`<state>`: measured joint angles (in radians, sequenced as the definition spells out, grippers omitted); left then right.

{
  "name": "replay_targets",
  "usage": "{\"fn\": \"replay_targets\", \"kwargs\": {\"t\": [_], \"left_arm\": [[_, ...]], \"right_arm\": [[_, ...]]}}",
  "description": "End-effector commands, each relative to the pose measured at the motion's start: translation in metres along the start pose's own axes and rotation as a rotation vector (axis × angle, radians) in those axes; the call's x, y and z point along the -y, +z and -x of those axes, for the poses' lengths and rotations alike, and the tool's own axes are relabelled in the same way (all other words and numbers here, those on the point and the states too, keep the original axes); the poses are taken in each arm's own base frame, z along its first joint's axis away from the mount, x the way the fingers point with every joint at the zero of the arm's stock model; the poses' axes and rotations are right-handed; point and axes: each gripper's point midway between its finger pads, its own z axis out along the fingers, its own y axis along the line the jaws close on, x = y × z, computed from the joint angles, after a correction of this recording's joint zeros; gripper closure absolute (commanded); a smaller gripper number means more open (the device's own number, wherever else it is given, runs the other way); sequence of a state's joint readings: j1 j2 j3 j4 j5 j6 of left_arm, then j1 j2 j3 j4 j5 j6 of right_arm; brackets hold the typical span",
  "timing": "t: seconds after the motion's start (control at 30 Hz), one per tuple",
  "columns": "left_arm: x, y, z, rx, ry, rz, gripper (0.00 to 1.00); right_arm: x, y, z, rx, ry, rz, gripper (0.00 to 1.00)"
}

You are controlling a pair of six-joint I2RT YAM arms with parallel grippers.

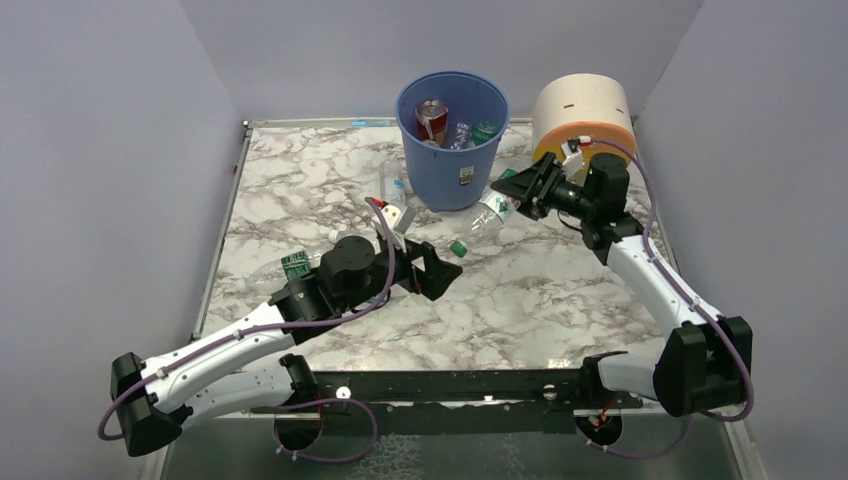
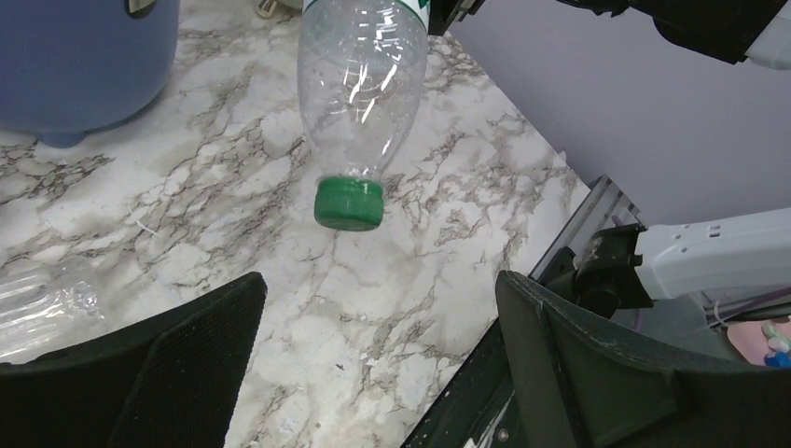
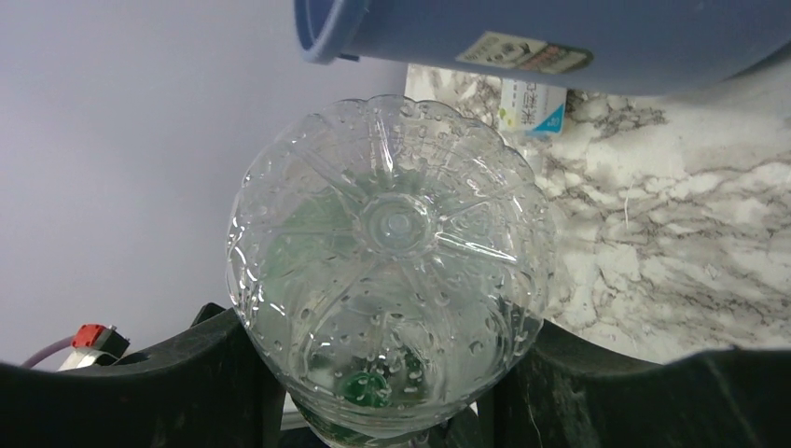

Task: Put the plastic bottles in the bin
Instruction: Pick up the plastic bottle at the center of the board.

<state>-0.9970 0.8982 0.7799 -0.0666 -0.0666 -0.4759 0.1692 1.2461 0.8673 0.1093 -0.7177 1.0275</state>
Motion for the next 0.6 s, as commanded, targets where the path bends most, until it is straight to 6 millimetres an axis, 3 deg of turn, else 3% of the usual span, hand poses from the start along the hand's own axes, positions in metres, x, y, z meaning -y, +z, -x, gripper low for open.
{"fn": "replay_targets", "kwargs": {"t": [0.0, 0.2, 0.4, 0.57], "left_arm": [[0.001, -0.016, 0.027, 0.071, 0.015, 0.031, 0.01], [-0.002, -0.024, 0.029, 0.08, 0.021, 0.047, 0.01], [-0.008, -0.027, 0.022, 0.064, 0.021, 0.062, 0.01], [-0.011, -0.03, 0.019, 0.065, 0.016, 0.072, 0.01]], "right_arm": [[-0.021, 0.004, 0.024, 0.047, -0.068, 0.003, 0.4], [-0.049, 0.01, 0.053, 0.092, -0.131, 0.015, 0.39], [-0.086, 0.019, 0.096, 0.191, -0.239, 0.054, 0.39], [-0.104, 0.031, 0.129, 0.27, -0.287, 0.085, 0.39]]}}
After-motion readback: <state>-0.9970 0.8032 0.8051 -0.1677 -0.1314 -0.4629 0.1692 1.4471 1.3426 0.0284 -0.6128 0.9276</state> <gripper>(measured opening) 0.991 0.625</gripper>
